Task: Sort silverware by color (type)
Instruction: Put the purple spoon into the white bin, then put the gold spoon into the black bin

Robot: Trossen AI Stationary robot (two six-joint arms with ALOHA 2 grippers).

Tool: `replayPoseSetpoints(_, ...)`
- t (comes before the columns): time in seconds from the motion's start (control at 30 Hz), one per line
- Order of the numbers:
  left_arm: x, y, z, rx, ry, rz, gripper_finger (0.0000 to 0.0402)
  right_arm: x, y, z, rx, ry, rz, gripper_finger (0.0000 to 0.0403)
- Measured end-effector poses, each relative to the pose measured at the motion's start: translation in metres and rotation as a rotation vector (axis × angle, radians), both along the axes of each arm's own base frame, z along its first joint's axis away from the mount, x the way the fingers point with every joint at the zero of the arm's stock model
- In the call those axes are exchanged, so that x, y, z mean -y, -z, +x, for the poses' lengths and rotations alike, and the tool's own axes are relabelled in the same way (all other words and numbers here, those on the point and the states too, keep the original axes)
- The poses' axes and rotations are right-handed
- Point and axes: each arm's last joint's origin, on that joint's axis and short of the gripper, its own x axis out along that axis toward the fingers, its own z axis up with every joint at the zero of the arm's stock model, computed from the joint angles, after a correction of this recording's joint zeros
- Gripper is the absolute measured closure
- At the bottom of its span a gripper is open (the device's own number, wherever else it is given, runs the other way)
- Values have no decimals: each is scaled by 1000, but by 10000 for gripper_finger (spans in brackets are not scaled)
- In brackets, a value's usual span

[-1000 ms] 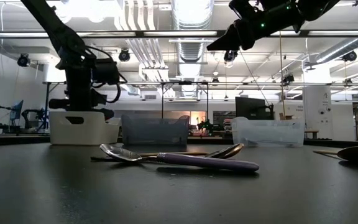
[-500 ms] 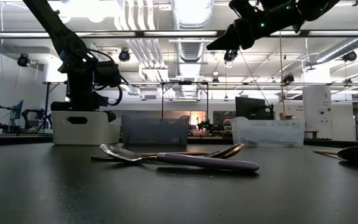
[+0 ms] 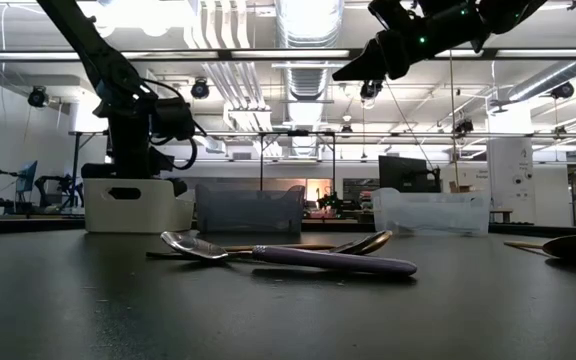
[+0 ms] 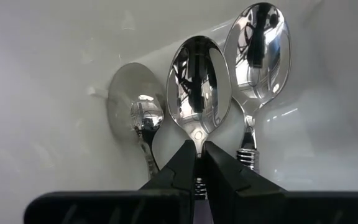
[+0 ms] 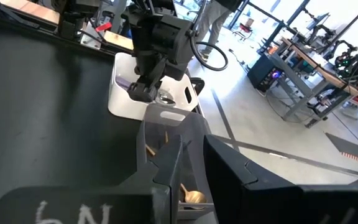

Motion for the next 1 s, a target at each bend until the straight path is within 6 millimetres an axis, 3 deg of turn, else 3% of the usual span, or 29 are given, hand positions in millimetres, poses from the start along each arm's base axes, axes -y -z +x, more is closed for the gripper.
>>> replayPoseSetpoints(1.0, 0, -2, -1, -11, -8, 22, 328, 0, 0, 0, 3, 0, -1, 344)
